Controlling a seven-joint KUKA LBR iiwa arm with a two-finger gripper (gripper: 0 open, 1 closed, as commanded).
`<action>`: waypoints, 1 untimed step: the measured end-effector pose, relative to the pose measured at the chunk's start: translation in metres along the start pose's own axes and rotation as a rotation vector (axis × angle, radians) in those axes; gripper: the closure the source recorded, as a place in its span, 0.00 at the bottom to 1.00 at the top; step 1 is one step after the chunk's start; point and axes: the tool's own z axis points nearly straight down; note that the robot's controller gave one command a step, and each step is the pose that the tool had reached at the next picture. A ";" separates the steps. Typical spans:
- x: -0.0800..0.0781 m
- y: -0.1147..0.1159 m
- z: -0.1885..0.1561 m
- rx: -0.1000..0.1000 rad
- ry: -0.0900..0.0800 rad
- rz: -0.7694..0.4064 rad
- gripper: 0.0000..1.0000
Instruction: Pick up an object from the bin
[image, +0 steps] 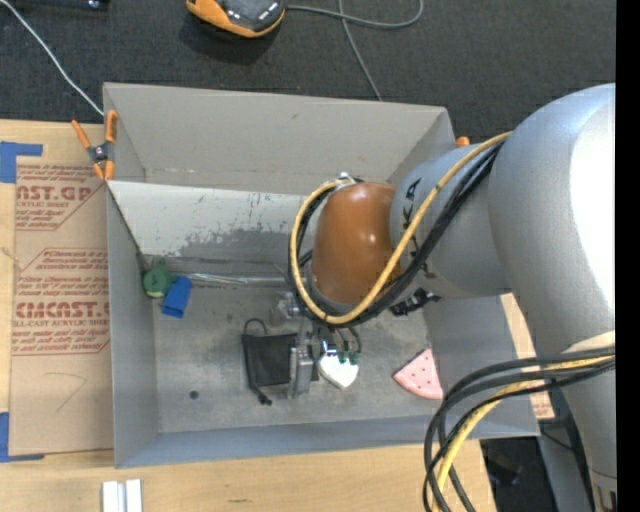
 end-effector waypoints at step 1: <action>0.044 0.020 0.006 -0.002 0.002 0.225 1.00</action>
Offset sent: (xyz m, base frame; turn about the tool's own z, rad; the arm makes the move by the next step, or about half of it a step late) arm 0.0000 0.0000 0.0000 0.0000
